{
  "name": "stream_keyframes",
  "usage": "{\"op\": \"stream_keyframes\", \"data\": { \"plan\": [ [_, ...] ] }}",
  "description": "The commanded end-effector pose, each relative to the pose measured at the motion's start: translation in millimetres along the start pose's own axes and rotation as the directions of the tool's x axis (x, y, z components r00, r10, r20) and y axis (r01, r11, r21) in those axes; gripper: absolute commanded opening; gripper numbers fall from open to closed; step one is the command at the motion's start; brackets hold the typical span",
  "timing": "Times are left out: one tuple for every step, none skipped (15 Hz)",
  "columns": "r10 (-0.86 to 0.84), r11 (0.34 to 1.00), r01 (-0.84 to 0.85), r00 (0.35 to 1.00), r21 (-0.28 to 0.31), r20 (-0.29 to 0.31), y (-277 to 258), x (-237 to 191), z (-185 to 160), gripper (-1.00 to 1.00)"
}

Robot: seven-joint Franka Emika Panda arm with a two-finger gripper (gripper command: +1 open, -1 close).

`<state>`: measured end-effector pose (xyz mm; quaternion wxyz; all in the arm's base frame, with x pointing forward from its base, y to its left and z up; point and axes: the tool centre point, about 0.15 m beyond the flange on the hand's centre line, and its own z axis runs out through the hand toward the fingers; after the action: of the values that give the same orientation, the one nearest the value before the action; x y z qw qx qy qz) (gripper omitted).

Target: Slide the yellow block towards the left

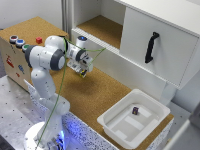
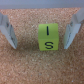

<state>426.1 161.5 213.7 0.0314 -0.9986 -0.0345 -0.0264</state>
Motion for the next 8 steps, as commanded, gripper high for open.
{"op": "stream_keyframes", "data": {
  "plan": [
    [0.014,0.998,-0.012,0.999,-0.065,0.031,-1.6,11.6,10.0,-1.0],
    [0.021,0.997,-0.018,0.999,-0.071,0.037,-0.1,10.9,10.9,-1.0],
    [0.024,0.997,-0.022,0.999,-0.071,0.036,1.8,10.3,10.7,-1.0],
    [0.03,0.997,-0.028,0.999,-0.069,0.036,3.9,9.9,9.8,-1.0],
    [0.032,0.997,-0.029,0.999,-0.073,0.035,5.1,9.5,8.9,-1.0],
    [0.033,0.997,-0.03,0.999,-0.074,0.036,6.3,9.3,8.2,-1.0],
    [0.033,0.997,-0.03,0.999,-0.077,0.04,6.9,9.4,8.9,-1.0],
    [0.034,0.996,-0.031,0.999,-0.079,0.041,7.6,9.6,8.9,-1.0]
  ]
}}
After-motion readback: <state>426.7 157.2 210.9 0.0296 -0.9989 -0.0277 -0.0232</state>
